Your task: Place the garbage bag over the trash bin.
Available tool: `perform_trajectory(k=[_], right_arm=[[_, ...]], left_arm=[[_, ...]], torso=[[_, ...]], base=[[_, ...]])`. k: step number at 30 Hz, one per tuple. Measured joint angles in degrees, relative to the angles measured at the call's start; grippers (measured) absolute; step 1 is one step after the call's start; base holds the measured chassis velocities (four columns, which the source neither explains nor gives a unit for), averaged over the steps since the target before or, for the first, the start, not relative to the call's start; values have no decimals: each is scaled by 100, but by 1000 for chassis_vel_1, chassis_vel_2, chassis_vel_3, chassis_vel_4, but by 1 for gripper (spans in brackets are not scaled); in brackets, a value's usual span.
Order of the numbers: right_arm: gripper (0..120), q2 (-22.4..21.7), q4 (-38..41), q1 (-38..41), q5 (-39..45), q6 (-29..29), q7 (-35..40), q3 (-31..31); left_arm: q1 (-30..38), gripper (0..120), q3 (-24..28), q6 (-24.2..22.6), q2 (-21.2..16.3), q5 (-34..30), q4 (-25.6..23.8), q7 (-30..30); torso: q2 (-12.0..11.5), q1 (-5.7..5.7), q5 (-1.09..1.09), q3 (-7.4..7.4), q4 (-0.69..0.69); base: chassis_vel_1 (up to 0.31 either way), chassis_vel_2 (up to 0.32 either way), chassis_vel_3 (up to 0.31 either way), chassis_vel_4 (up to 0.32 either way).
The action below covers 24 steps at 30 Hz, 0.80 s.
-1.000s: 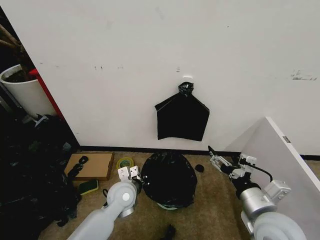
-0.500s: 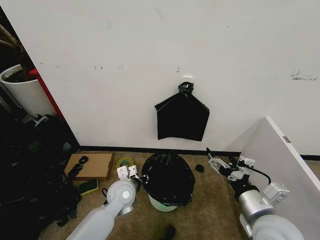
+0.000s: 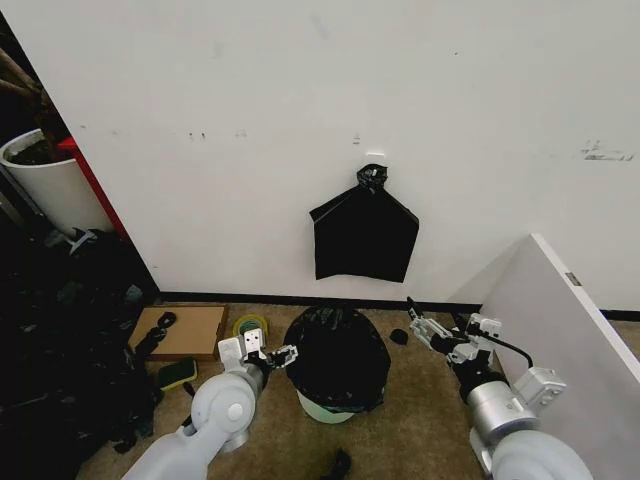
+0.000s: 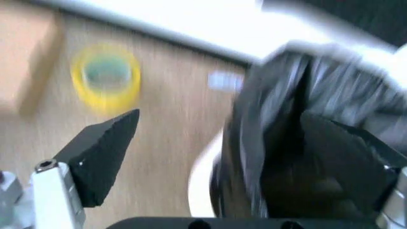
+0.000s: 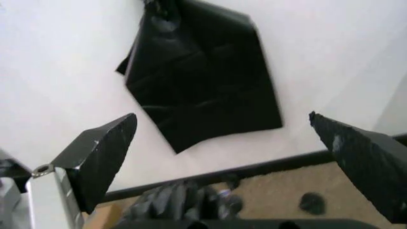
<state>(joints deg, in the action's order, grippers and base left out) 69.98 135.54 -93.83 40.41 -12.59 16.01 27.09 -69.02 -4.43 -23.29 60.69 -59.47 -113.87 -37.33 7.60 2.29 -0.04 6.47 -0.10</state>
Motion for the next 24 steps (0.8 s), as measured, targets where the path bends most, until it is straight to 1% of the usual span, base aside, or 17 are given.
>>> perform_trajectory(k=[1, 2, 3, 4, 5, 6, 8, 9, 10, 12, 13, 15, 16, 17, 18, 21, 24], right_arm=[[100, 0, 0, 0, 0, 0, 0, 0], [100, 38, -59, -16, -197, 87, -57, 37], [100, 51, -80, -25, -275, 122, -74, 54], [100, 135, -180, -118, -648, 282, -193, 162], [100, 246, -209, -301, -897, 386, -321, 263], [100, 312, -218, -400, -1016, 468, -376, 289], [100, 595, -290, -713, -1564, 961, -523, 312], [100, 595, -290, -713, -1564, 961, -523, 312], [100, 662, -330, -776, -1724, 1132, -555, 312], [100, 935, -569, -968, -2333, 1873, -685, 333], [100, 988, -630, -1003, -2430, 2030, -717, 343], [100, 1202, -934, -1182, -2874, 2818, -894, 383], [100, 1350, -1142, -1276, -3222, 3410, -980, 443], [100, 1350, -1142, -1276, -3222, 3410, -980, 443], [100, 1423, -1254, -1328, -3386, 3762, -1008, 480], [100, 1476, -1418, -1427, -3555, 4192, -1028, 561], [100, 1490, -1508, -1476, -3619, 4393, -1048, 598]], left_arm=[[0, 100, 0, 0, 0, 0, 0, 0], [-163, 100, -50, 356, -24, 579, -44, 359], [-210, 100, -61, 474, -27, 757, -51, 451], [-441, 100, -105, 1079, -35, 1677, -54, 878], [-671, 100, -133, 1558, -5, 2482, -80, 1172], [-796, 100, -143, 1712, 34, 2774, -125, 1259], [-1169, 100, -160, 2177, 153, 3319, -289, 1442], [-1169, 100, -160, 2177, 153, 3319, -289, 1442], [-1251, 100, -169, 2304, 180, 3459, -321, 1484], [-1641, 100, -240, 2809, 325, 4066, -440, 1638], [-1728, 100, -256, 2893, 354, 4162, -463, 1661], [-2188, 100, -361, 3313, 579, 4714, -542, 1734], [-2523, 100, -514, 3650, 783, 5121, -570, 1796], [-2523, 100, -514, 3650, 783, 5121, -570, 1796], [-2691, 100, -681, 3869, 925, 5390, -571, 1859], [-2897, 100, -1001, 4123, 1128, 5663, -646, 1928], [-3066, 100, -1228, 4338, 1166, 5906, -740, 1958]], torso=[[0, 0, 0, 0, 0], [0, 0, 1, 0, 0], [0, 0, 1, 0, 1], [0, 0, 3, 0, 3], [0, 0, 2, 0, 2], [0, 0, 1, 0, 1], [0, 0, -1, 0, -2], [0, 0, -1, 0, -2], [0, 0, -1, 0, -1], [0, 0, 2, -1, -1], [0, 0, 2, -1, -1], [0, -1, 2, -1, 1], [0, -1, 2, -1, 1], [0, -1, 2, -1, 1], [0, -1, 2, -1, 2], [0, 0, 0, -1, 0], [0, 0, 2, -1, 0]], base=[[0, 0, 0, 0], [0, 0, 0, 0], [0, 0, 0, 0], [0, 0, 0, 0], [0, 0, 0, 0], [0, 0, 0, 0], [0, 0, 0, 0], [0, 0, 0, 0], [0, 0, 0, 0], [0, 0, 0, 0], [0, 0, 0, 0], [0, 0, 0, 0], [0, 0, 0, 0], [0, 0, 0, 0], [0, 0, 0, 0], [0, 0, 0, 0], [0, 0, 0, 0]])
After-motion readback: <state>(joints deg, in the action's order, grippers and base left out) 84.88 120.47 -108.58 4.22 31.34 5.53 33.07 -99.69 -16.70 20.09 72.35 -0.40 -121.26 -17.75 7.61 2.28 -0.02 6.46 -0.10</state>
